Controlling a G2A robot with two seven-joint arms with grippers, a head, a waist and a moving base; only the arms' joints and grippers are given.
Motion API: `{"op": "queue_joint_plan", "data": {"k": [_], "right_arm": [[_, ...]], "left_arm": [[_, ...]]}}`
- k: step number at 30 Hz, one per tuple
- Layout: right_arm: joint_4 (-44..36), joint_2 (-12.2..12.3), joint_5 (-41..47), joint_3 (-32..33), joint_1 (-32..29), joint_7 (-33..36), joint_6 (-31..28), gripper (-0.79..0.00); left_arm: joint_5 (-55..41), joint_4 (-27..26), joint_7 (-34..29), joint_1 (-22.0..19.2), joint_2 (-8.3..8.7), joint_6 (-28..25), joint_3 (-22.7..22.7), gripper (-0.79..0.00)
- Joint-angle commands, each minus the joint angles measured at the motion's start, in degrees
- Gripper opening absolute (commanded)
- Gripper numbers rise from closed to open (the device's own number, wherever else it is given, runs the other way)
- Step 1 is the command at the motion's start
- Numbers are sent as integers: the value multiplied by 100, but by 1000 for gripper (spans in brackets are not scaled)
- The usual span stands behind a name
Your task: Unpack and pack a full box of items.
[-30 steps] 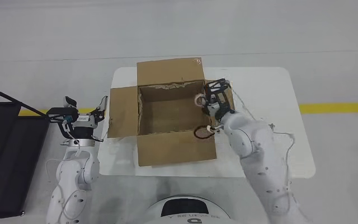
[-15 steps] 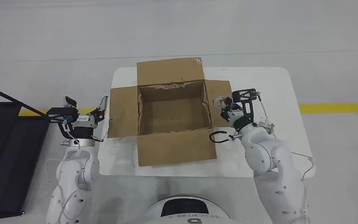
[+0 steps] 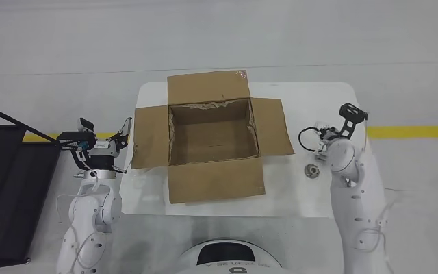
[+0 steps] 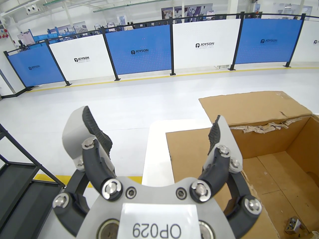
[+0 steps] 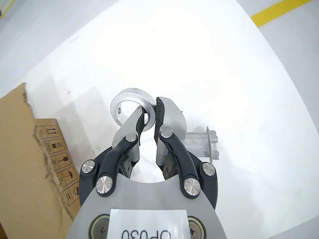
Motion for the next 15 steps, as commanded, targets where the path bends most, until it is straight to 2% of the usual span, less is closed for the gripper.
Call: {"op": "queue_joint_plan", "data": {"k": [1,9,15], "right_arm": [[365,12,-33,37,171,140,54,-785],[1449,5,-245,-233,800,254,173,-785],[1777,7,-444,-379,982,314,186,-785]], "left_arm": [[0,0,0,0,0,0,0,0],[0,0,0,0,0,0,0,0],[0,0,0,0,0,0,0,0]]}}
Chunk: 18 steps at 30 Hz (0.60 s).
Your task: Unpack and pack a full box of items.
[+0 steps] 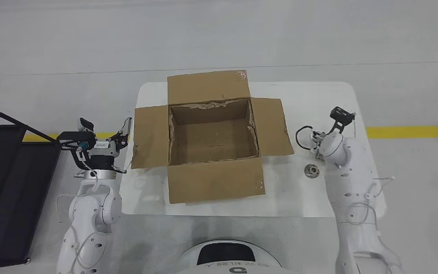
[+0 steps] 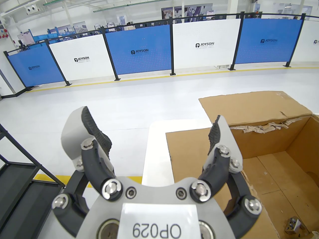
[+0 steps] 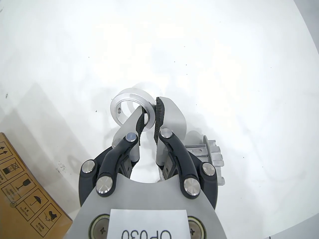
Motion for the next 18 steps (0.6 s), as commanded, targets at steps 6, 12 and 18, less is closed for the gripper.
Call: {"op": "queue_joint_plan", "data": {"k": [6,12,18], "right_arm": [[79,2,-288,-166,108,141,44,-767],[78,-4,-501,-300,168,246,95,-434],[-67,-10,-521,-326,177,282,77,-406]], "left_arm": [[0,0,0,0,0,0,0,0],[0,0,0,0,0,0,0,0],[0,0,0,0,0,0,0,0]]}}
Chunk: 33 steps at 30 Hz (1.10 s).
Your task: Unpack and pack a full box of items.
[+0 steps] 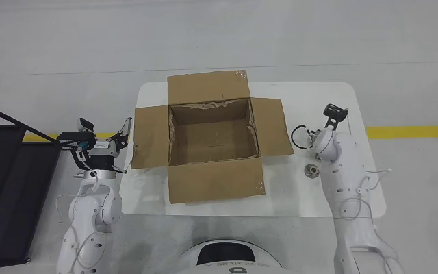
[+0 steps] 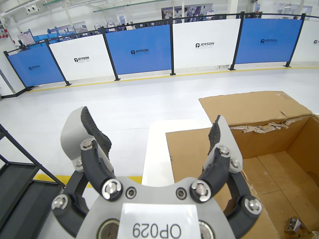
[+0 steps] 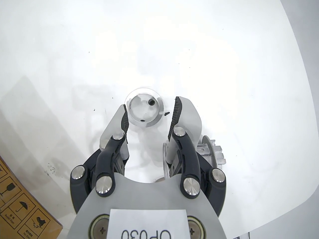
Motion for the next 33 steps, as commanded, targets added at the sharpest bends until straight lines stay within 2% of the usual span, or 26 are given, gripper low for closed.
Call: {"op": "queue_joint_plan", "data": {"k": [1,5,6,8,13,18,21,24,27,29,33], "right_arm": [[-245,-1,154,70,-82,-72,-46,-419],[-1318,0,682,326,-621,-412,-280,-446],[-1655,-1,859,386,-801,-534,-409,-499],[-2303,-4,1249,490,-1192,-719,-716,-539],[-3489,-2,2272,582,-2001,-992,-1805,-477],[-4065,20,2995,456,-2403,-961,-2751,-449],[-4270,46,3484,386,-2484,-684,-3225,-413],[-4415,79,3699,259,-2427,-340,-3513,-416],[-4494,99,3798,-43,-2296,-64,-3635,-471],[-4484,108,3697,-301,-2146,80,-3625,-480],[-4332,105,3416,-900,-1707,351,-3444,-400]], "left_arm": [[0,0,0,0,0,0,0,0],[0,0,0,0,0,0,0,0],[0,0,0,0,0,0,0,0],[0,0,0,0,0,0,0,0],[0,0,0,0,0,0,0,0],[0,0,0,0,0,0,0,0],[0,0,0,0,0,0,0,0],[0,0,0,0,0,0,0,0],[0,0,0,0,0,0,0,0],[0,0,0,0,0,0,0,0],[0,0,0,0,0,0,0,0]]}}
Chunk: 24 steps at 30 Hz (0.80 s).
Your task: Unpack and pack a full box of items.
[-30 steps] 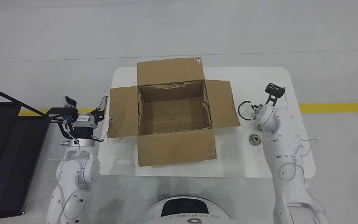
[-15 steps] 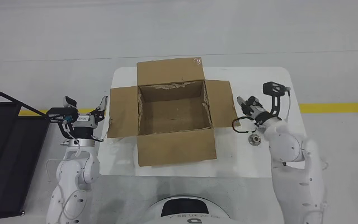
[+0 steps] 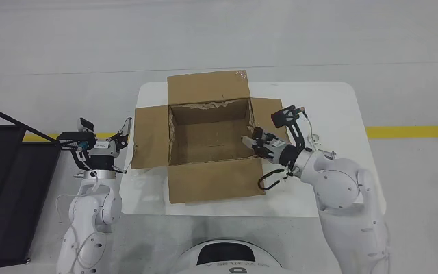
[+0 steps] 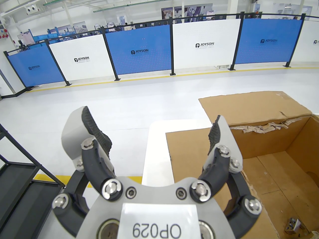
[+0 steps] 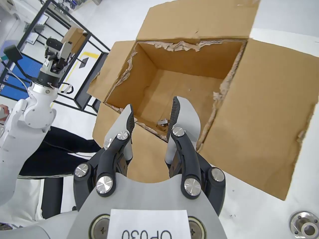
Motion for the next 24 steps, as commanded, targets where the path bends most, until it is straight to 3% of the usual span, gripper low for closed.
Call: {"op": "queue_joint_plan", "data": {"k": [1,2,3,4,21,22,23,24], "right_arm": [[115,-7,-150,-326,279,143,123,-394],[183,-10,-232,-466,411,228,198,-314],[237,-15,-292,-574,532,296,303,-308],[251,-16,-335,-628,605,335,363,-351],[251,-16,-335,-628,605,335,363,-351],[261,-14,-370,-690,632,346,307,-308],[294,-15,-418,-803,722,384,271,-400],[358,-24,-430,-958,893,479,266,-413]], "left_arm": [[0,0,0,0,0,0,0,0],[0,0,0,0,0,0,0,0],[0,0,0,0,0,0,0,0],[0,0,0,0,0,0,0,0],[0,0,0,0,0,0,0,0],[0,0,0,0,0,0,0,0],[0,0,0,0,0,0,0,0],[0,0,0,0,0,0,0,0]]}}
